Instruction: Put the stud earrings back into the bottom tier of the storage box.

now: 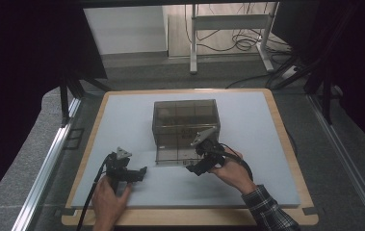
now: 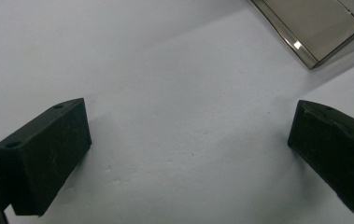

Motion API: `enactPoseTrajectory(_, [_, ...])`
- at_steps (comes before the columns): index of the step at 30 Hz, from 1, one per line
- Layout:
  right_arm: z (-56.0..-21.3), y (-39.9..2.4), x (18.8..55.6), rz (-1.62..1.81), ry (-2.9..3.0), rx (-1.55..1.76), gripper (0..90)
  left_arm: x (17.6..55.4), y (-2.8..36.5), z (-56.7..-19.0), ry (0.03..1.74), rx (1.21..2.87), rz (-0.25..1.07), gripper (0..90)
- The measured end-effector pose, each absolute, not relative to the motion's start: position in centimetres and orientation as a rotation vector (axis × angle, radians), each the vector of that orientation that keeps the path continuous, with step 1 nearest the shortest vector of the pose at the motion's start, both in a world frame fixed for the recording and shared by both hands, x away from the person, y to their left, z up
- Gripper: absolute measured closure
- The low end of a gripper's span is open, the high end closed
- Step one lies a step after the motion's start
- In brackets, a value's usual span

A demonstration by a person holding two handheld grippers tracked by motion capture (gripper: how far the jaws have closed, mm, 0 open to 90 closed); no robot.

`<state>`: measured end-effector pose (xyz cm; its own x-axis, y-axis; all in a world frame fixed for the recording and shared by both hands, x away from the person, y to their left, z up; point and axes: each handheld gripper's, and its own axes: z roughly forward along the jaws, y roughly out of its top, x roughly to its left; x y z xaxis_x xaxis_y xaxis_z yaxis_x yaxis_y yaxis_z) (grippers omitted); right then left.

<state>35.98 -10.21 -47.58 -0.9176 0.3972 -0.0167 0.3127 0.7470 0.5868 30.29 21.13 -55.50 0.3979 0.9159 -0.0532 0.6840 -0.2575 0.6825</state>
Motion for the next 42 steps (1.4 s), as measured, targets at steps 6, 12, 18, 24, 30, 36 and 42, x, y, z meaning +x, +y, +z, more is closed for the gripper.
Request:
enactPoseTrajectory(6, [-47.5, -11.0, 35.5, 0.911, 2.795, 0.571, 9.8, 30.3, 21.1, -55.5, 1.362, 2.029, 0.473, 0.0])
enactPoseTrajectory(12, [-47.7, -11.6, 35.0, 0.913, 2.784, 0.575, 9.3, 30.3, 21.1, -55.5, 1.366, 2.026, 0.471, 0.0])
enactPoseTrajectory(18, [-48.1, -12.3, 34.7, 0.923, 2.777, 0.590, 9.0, 30.3, 21.1, -55.5, 1.366, 2.026, 0.471, 0.0])
enactPoseTrajectory(24, [-48.4, -12.8, 34.3, 0.934, 2.771, 0.598, 8.5, 30.3, 21.1, -55.5, 1.366, 2.025, 0.472, 0.0])
enactPoseTrajectory(30, [-48.8, -13.3, 33.9, 0.927, 2.765, 0.589, 8.2, 30.3, 21.1, -55.5, 1.363, 2.031, 0.471, 0.0])
enactPoseTrajectory(36, [-49.1, -13.9, 33.3, 0.920, 2.755, 0.578, 7.8, 30.3, 21.1, -55.5, 1.363, 2.032, 0.471, 0.0])
enactPoseTrajectory(42, [-49.4, -14.5, 32.9, 0.929, 2.746, 0.589, 7.3, 30.3, 21.1, -55.5, 1.363, 2.032, 0.471, 0.0])
